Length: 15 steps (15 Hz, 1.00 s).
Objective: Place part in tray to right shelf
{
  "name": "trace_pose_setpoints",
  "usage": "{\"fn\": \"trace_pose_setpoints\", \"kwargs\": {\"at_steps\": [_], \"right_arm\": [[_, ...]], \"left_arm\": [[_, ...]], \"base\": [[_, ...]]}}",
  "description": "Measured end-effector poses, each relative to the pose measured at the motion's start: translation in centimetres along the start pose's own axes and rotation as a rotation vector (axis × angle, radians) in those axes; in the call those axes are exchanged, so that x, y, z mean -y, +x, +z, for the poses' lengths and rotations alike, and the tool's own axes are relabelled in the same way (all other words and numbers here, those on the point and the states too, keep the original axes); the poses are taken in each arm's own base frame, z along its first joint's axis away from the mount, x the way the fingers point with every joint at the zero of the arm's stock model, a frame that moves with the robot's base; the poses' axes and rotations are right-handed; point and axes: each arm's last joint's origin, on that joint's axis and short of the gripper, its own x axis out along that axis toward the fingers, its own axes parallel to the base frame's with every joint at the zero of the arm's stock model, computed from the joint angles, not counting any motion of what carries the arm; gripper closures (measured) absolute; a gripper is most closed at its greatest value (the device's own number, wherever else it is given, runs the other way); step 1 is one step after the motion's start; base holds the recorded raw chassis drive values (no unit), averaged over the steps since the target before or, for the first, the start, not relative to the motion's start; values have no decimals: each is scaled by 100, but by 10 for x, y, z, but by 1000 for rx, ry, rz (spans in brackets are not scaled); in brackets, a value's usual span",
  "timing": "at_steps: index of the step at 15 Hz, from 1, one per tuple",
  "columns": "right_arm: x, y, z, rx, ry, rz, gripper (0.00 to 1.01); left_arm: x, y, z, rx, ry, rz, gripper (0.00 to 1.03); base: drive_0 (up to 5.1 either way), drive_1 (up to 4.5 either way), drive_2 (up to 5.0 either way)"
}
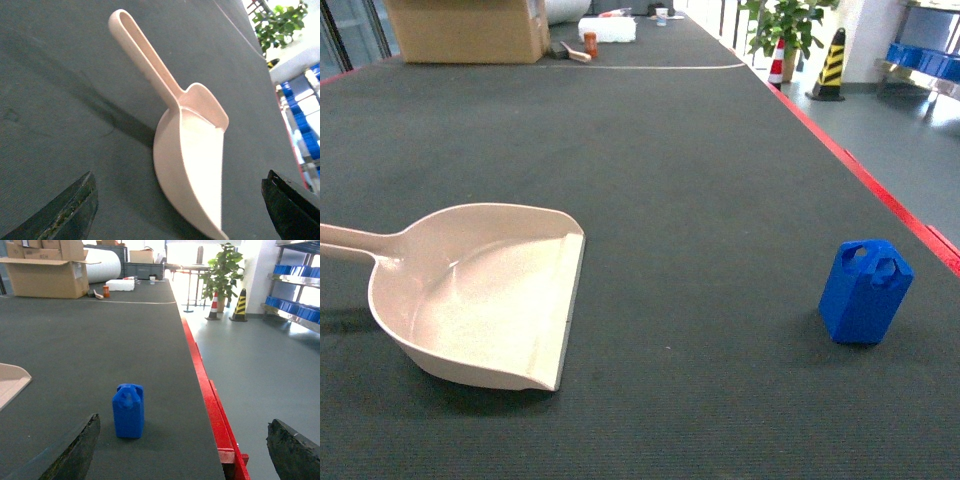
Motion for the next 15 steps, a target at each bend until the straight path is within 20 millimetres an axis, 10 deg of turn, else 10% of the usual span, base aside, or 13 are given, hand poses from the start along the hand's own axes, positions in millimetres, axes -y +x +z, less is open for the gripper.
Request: {"fn": "trace_pose_setpoints", "kwargs": {"at_steps": [6, 15], "right_arm": [[0, 0, 0, 0, 0, 0, 3], [0, 0, 0, 0, 0, 0, 3]], "left_arm": [[-19, 98, 18, -18, -247, -41, 5], [-29, 153, 23, -16, -312, -68, 5]], "base": [[0, 0, 0], [0, 0, 0]]}}
